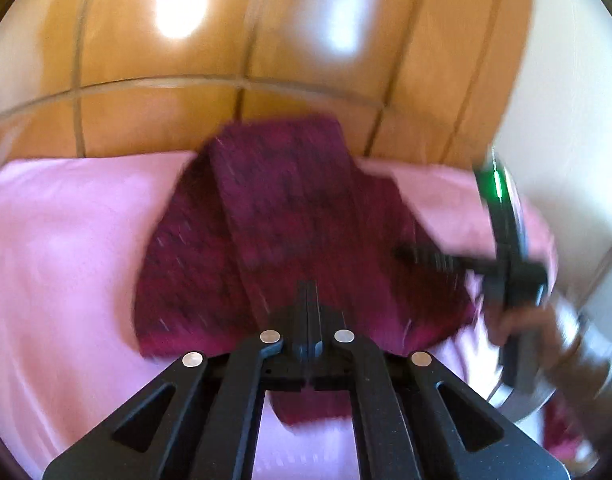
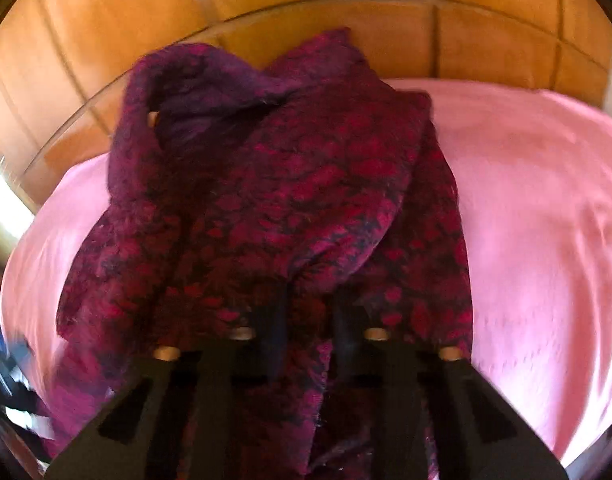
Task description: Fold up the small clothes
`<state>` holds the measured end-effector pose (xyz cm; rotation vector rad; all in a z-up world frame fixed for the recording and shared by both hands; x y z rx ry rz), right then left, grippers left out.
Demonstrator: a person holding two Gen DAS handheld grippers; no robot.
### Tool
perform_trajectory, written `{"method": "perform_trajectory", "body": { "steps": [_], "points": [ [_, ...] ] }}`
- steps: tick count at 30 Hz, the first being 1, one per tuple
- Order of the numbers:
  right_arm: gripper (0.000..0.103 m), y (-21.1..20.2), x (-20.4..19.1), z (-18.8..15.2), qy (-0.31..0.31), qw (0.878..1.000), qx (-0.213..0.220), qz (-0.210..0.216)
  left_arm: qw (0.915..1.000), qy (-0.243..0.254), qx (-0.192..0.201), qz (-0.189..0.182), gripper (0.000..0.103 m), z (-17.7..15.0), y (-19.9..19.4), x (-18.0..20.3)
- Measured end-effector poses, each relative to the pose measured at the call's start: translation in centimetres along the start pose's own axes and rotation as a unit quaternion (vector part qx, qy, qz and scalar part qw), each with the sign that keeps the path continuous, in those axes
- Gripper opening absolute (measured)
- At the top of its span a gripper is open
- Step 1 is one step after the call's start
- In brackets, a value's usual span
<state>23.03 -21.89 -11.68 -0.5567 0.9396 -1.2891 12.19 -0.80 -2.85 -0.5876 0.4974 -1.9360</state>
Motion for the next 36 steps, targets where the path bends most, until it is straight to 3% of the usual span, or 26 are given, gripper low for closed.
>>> {"method": "perform_trajectory", "body": {
  "steps": [4, 6, 9, 11, 12, 13, 15, 16, 20, 21, 22, 23, 25, 28, 33, 36],
  "points": [
    [0.01, -1.6, 0.1, 1.4, -0.002, 1.0, 0.021, 0.019, 0.998, -0.052, 0.033, 0.012, 0.0, 4.6, -0.9, -4.5],
    [0.01, -2.5, 0.3, 2.1, -0.022, 0.999, 0.035, 0.009, 0.9978, -0.037, 0.04, 0.036, 0.0, 5.7, -1.1, -5.1],
    [0.01, -2.8, 1.4, 2.2, -0.042, 0.998, 0.044, -0.022, 0.9985, -0.027, 0.03, 0.036, 0.0, 5.7, -0.6, -4.1],
    [0.009, -2.6, 2.6, 2.2, -0.025, 0.999, 0.037, -0.024, 0.9994, -0.008, 0.021, 0.028, 0.03, 4.7, -0.2, -2.4],
    [0.009, -2.6, 3.1, 2.3, -0.016, 0.999, 0.036, -0.025, 0.9994, -0.001, 0.019, 0.027, 0.069, 4.3, 0.0, -1.9],
    [0.009, -2.9, 3.7, 2.4, -0.004, 0.999, 0.038, -0.025, 0.9991, 0.003, 0.026, 0.035, 0.09, 3.5, 0.0, -1.1],
    [0.009, -3.4, 4.3, 2.7, -0.005, 0.998, 0.048, -0.036, 0.9992, 0.021, 0.02, 0.026, 0.09, 1.8, 0.4, 0.7],
    [0.009, -3.8, 5.0, 2.8, -0.017, 0.996, 0.058, -0.06, 0.9983, 0.052, -0.004, 0.025, 0.09, 0.3, 1.4, 2.3],
    [0.008, -4.8, 6.6, 3.5, -0.033, 0.992, 0.075, -0.099, 0.9838, 0.159, -0.052, 0.064, 0.087, -4.2, 5.0, 5.6],
    [0.008, -5.2, 7.1, 3.8, -0.037, 0.99, 0.082, -0.11, 0.9779, 0.179, -0.068, 0.083, 0.064, -5.2, 6.3, 5.7],
    [0.008, -5.6, 7.5, 4.0, -0.04, 0.988, 0.087, -0.118, 0.9745, 0.188, -0.096, 0.077, 0.043, -6.7, 8.0, 5.9],
    [0.008, -5.8, 7.9, 4.4, -0.043, 0.987, 0.091, -0.126, 0.9754, 0.181, -0.1, 0.076, 0.041, -7.1, 8.4, 5.3],
    [0.008, -6.2, 9.2, 5.1, -0.05, 0.982, 0.1, -0.15, 0.9832, 0.149, -0.093, 0.049, 0.021, -6.2, 7.8, 5.0],
    [0.007, -6.4, 11.7, 6.0, -0.064, 0.972, 0.108, -0.198, 0.9947, 0.072, -0.072, -0.011, 0.015, -2.8, 5.4, 3.1],
    [0.006, -5.9, 17.8, 8.7, -0.051, 0.952, 0.115, -0.278, 0.9999, 0.005, -0.011, 0.006, 0.014, 4.4, 1.4, -3.5],
    [0.005, -5.5, 21.8, 10.9, -0.038, 0.938, 0.114, -0.324, 0.9975, -0.032, 0.018, 0.06, 0.014, 8.8, 0.2, -10.6]
  ]
}}
Point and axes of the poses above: each gripper's, at about its wrist camera, not at the fingertips, and y roughly the way its jaws point, x to its right, z to its top, the point moved 10 cm from there along y, roughly the way its jaws point, and after that the axes turned 6 degrees about y, right-handed, at the moved point
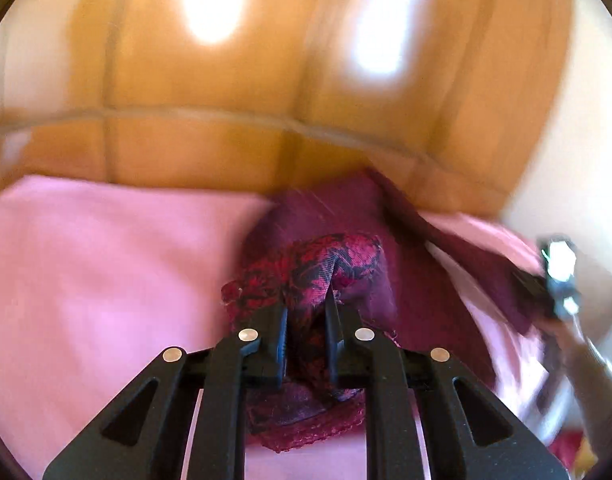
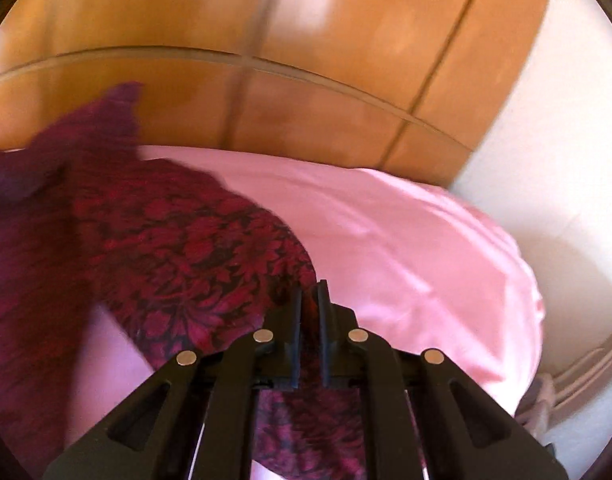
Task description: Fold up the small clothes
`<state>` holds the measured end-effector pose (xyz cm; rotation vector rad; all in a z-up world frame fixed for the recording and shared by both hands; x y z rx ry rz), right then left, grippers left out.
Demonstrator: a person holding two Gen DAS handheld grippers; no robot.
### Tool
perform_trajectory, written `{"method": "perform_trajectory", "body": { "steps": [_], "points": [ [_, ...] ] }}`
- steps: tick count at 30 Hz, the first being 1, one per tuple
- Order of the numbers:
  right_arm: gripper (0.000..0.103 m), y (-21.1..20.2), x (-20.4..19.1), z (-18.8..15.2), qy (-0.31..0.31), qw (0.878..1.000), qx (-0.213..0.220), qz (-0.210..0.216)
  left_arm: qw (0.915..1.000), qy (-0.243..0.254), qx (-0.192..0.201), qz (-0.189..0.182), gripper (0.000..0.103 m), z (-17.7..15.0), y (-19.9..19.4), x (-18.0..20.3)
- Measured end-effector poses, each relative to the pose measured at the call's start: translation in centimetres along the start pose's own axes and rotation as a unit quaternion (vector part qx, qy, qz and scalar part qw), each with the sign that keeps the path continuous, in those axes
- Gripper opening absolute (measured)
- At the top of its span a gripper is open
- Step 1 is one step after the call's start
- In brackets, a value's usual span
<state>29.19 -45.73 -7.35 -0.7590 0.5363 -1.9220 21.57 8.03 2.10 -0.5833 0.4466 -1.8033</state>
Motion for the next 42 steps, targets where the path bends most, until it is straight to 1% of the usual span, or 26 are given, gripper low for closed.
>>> {"method": "perform_trajectory", "body": {
  "steps": [3, 5, 6, 7, 9, 11, 13, 14, 15, 16, 18, 20, 22, 23, 25, 27, 29, 31, 32, 34, 35, 36, 37, 38, 40, 42],
  "points": [
    [0.003, 2.9, 2.3, 1.4, 0.016, 0.999, -0.018, -0.033, 0.9962, -0.037, 0.002, 0.078, 0.014, 4.0, 1.4, -7.8],
    [0.0, 5.0, 4.0, 2.8, 0.023, 0.997, -0.028, -0.068, 0.9883, -0.06, -0.002, 0.14, 0.013, 6.2, 2.5, -13.3],
    [0.0, 6.0, 5.0, 3.5, 0.027, 0.995, -0.033, -0.09, 0.9802, -0.077, -0.007, 0.182, 0.013, 7.2, 3.1, -16.7],
    [0.0, 6.6, 5.9, 3.9, 0.033, 0.994, -0.039, -0.101, 0.9751, -0.086, -0.013, 0.204, 0.013, 7.7, 3.5, -18.9],
    [0.0, 8.4, 7.6, 4.3, 0.056, 0.99, -0.066, -0.111, 0.9581, -0.096, -0.026, 0.269, 0.013, 8.4, 4.5, -23.0],
    [0.0, 8.9, 8.7, 4.8, 0.059, 0.987, -0.069, -0.129, 0.9444, -0.127, -0.062, 0.297, 0.015, 7.8, 5.4, -26.6],
    [0.0, 8.6, 9.0, 5.1, 0.07, 0.988, -0.066, -0.124, 0.9314, -0.144, -0.079, 0.325, 0.02, 6.7, 6.6, -28.7],
    [0.004, 7.9, 8.8, 5.2, 0.077, 0.989, -0.059, -0.115, 0.9302, -0.14, -0.081, 0.329, 0.022, 6.2, 7.0, -28.9],
    [0.016, 6.9, 8.4, 5.3, 0.079, 0.99, -0.052, -0.104, 0.9292, -0.132, -0.084, 0.335, 0.026, 5.8, 7.2, -29.0],
    [0.023, 5.9, 7.8, 5.3, 0.079, 0.992, -0.044, -0.086, 0.9313, -0.126, -0.087, 0.33, 0.04, 5.5, 7.5, -28.9],
    [0.041, 4.1, 6.3, 5.4, 0.078, 0.995, -0.026, -0.049, 0.9355, -0.119, -0.085, 0.322, 0.053, 4.8, 7.4, -28.0],
    [0.048, 0.8, 3.5, 4.0, 0.086, 0.995, -0.029, 0.034, 0.952, -0.093, -0.075, 0.282, 0.054, 3.9, 7.6, -25.9],
    [0.053, -1.4, 0.4, 2.0, 0.096, 0.987, -0.054, 0.115, 0.9666, -0.074, -0.078, 0.233, 0.055, 2.1, 7.9, -22.7],
    [0.054, -2.6, -1.5, 0.5, 0.095, 0.979, -0.074, 0.162, 0.9746, -0.072, -0.081, 0.196, 0.055, 0.7, 7.7, -21.0],
    [0.054, -5.0, -4.9, -2.9, 0.093, 0.959, -0.118, 0.239, 0.9828, -0.074, -0.098, 0.138, 0.055, -2.0, 7.5, -18.3],
    [0.054, -7.3, -8.2, -6.6, 0.095, 0.931, -0.168, 0.309, 0.9867, -0.079, -0.122, 0.071, 0.055, -5.5, 7.2, -15.1],
    [0.054, -9.7, -11.1, -9.9, 0.095, 0.901, -0.212, 0.366, 0.9855, -0.096, -0.139, 0.008, 0.055, -8.0, 6.8, -11.9],
    [0.054, -11.1, -13.0, -12.2, 0.097, 0.882, -0.238, 0.394, 0.9787, -0.125, -0.157, -0.042, 0.055, -10.6, 6.8, -9.4],
    [0.053, -11.4, -13.6, -13.0, 0.092, 0.879, -0.245, 0.398, 0.9761, -0.132, -0.164, -0.054, 0.055, -11.5, 7.0, -8.5],
    [0.048, -11.7, -14.3, -13.4, 0.087, 0.882, -0.236, 0.398, 0.9752, -0.144, -0.157, -0.06, 0.055, -12.1, 7.1, -7.5],
    [0.036, -11.9, -14.4, -13.5, 0.081, 0.883, -0.232, 0.401, 0.9742, -0.15, -0.153, -0.071, 0.055, -12.1, 7.0, -6.9],
    [0.03, -12.0, -14.7, -13.5, 0.075, 0.885, -0.229, 0.398, 0.9725, -0.155, -0.154, -0.081, 0.047, -12.3, 6.9, -6.2],
    [0.025, -12.1, -14.9, -13.5, 0.069, 0.889, -0.227, 0.392, 0.97, -0.161, -0.157, -0.093, 0.028, -12.0, 7.1, -5.7],
    [0.017, -11.9, -14.8, -13.3, 0.062, 0.891, -0.223, 0.391, 0.9707, -0.154, -0.161, -0.09, 0.023, -11.4, 7.4, -5.4],
    [0.014, -12.1, -14.0, -11.9, 0.049, 0.898, -0.204, 0.386, 0.976, -0.131, -0.158, -0.072, 0.015, -11.1, 7.4, -4.4],
    [0.013, -13.1, -13.3, -9.7, 0.04, 0.906, -0.17, 0.385, 0.9788, -0.125, -0.146, -0.069, 0.014, -10.7, 6.5, -4.4]
  ]
}}
Point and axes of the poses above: each gripper's, at about its wrist camera, not at the fingertips, and y roughly the way its jaws point, x to its right, z to its top, the point moved 10 cm from there along y, roughly the way its jaws point, and after that the axes turned 6 degrees about y, right-handed, at the moved point
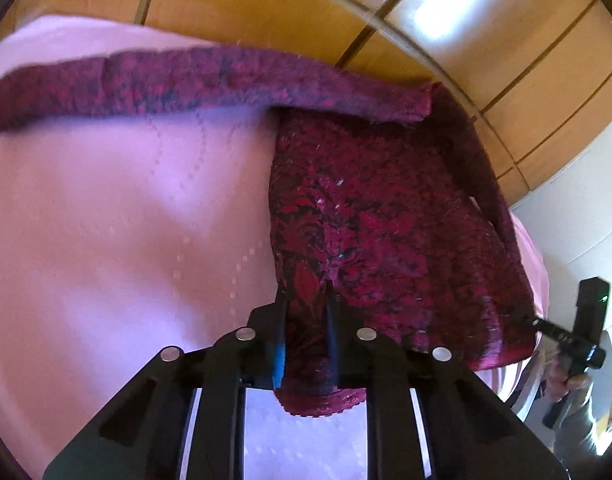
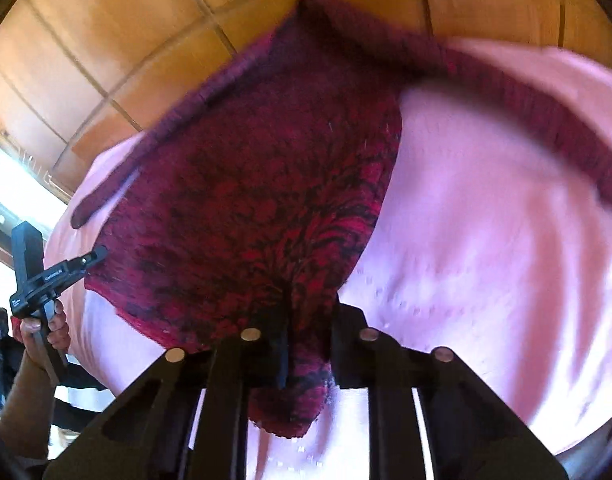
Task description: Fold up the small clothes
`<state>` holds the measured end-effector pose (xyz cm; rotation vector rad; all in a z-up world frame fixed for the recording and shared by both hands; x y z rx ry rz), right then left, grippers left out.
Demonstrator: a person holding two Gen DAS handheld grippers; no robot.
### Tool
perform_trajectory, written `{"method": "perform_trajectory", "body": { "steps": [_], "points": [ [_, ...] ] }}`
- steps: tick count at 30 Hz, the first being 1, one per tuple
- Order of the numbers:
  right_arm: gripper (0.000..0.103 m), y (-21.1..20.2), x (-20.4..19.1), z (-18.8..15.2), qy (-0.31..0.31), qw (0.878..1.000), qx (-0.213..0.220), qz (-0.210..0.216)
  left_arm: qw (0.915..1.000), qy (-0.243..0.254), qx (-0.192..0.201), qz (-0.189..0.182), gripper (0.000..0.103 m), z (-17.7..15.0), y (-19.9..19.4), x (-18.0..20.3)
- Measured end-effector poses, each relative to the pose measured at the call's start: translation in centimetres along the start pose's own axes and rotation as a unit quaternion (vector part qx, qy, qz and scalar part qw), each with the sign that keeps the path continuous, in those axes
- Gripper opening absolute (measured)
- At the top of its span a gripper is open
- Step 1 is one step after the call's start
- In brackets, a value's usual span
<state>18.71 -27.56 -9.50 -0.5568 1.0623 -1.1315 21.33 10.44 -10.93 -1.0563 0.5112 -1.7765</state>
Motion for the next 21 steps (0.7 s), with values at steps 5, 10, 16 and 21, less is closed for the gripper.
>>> {"method": "perform_trajectory", "body": {
  "steps": [5, 10, 16, 21],
  "points": [
    [0.011, -6.3, -0.5, 0.8, -0.035, 0.998, 0.045, -0.01, 0.9989, 0.032, 0.027, -0.018, 0.013, -1.7, -4.7, 3.0],
    [0.011, -7.9, 1.8, -3.9, -0.036, 0.999, 0.022, -0.033, 0.9986, 0.046, 0.009, -0.025, 0.014, -6.9, -6.8, 4.6],
    [0.012, -3.4, 4.3, -11.6, 0.016, 0.998, -0.04, -0.046, 0.9989, 0.022, -0.036, 0.018, 0.019, -11.2, -3.5, 2.8],
    [0.044, -5.2, 5.6, -9.3, 0.036, 0.998, 0.001, -0.05, 0.9972, 0.034, 0.028, 0.061, 0.05, -7.7, -5.7, 3.3]
  ]
}}
Point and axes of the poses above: each gripper's, at about its wrist camera, not at the fingertips, and y roughly the way its jaws point, x to its right, z to its top, the point moved 10 cm from there along y, roughly the way its jaws point, and after that the axes turned 6 degrees about y, right-handed, at the moved point
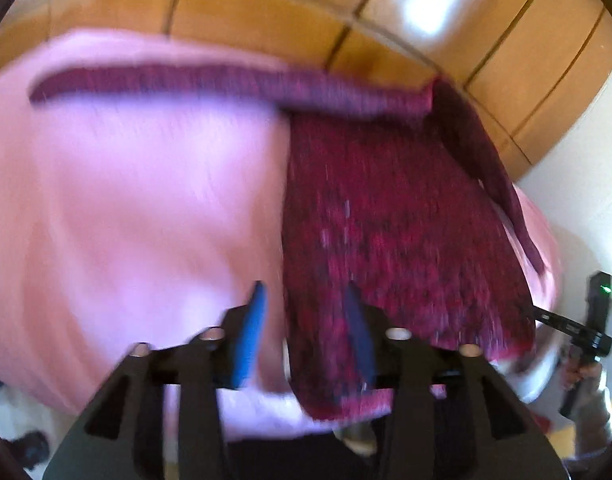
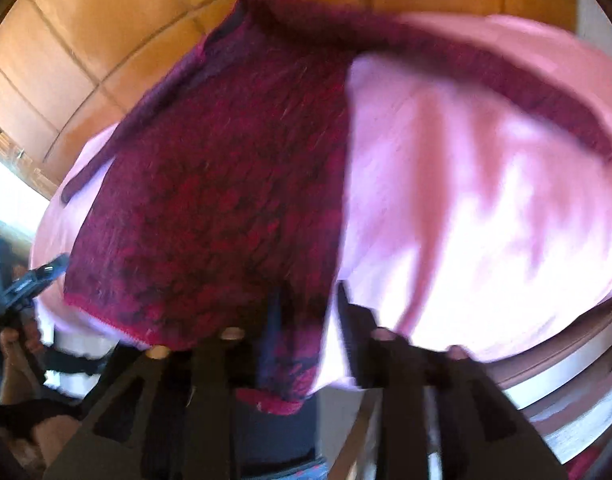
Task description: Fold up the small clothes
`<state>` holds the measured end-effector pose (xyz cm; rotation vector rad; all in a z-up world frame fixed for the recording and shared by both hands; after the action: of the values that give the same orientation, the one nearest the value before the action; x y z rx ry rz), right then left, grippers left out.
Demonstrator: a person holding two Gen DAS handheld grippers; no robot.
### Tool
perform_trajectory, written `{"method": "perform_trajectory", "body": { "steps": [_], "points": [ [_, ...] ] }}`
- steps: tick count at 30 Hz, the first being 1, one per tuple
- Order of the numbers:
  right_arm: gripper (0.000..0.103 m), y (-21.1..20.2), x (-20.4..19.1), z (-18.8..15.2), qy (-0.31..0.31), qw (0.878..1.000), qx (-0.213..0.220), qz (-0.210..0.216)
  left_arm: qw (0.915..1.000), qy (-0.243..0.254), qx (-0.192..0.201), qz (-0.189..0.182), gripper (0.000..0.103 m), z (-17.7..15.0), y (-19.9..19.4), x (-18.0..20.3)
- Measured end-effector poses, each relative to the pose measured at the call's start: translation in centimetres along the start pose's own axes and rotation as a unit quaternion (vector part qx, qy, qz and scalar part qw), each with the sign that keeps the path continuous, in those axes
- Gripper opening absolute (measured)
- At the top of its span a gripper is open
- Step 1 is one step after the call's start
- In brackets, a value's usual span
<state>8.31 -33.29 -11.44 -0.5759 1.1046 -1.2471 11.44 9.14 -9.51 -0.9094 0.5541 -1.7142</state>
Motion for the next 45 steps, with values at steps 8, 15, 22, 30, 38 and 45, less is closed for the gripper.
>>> {"method": "perform_trajectory", "body": {
  "steps": [8, 15, 22, 30, 38, 45],
  "points": [
    [0.057, -3.0, 11.8, 6.4, 0.057, 0.959, 0.134, -0.245, 0.9968, 0.068, 0.021, -0.036, 0.051, 2.6, 1.9, 6.2],
    [0.062, -0.3, 14.8, 10.4, 0.013, 0.938, 0.153, -0.312, 0.9887, 0.128, -0.016, -0.076, 0.051, 2.6, 6.4, 12.8],
    [0.058, -1.4, 18.8, 14.7, 0.068, 0.926, 0.199, -0.314, 0.9824, 0.162, -0.034, -0.086, 0.051, 4.6, 9.7, 15.4],
    [0.069, -4.5, 21.1, 24.7, 0.113, 0.905, 0.245, -0.328, 0.9839, 0.167, -0.02, -0.06, 0.051, 11.4, 14.4, 13.2],
    [0.069, -4.6, 24.0, 34.4, 0.148, 0.877, 0.26, -0.376, 0.995, 0.093, 0.003, 0.037, 0.045, 22.9, 19.4, 3.9],
    [0.071, -9.3, 23.3, 30.9, 0.183, 0.89, 0.308, -0.282, 0.978, 0.08, 0.031, 0.19, 0.048, 29.6, 20.5, -3.7]
  ]
}}
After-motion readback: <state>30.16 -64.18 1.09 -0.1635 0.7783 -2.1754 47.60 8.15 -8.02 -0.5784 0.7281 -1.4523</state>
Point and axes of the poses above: each gripper's, at about its wrist camera, not at the fingertips, and y roughly the way its jaws point, x to its right, z to its top, the point moved 10 cm from there along y, roughly the way its jaws point, and after that the axes turned 6 degrees about y, right-handed, at the moved point
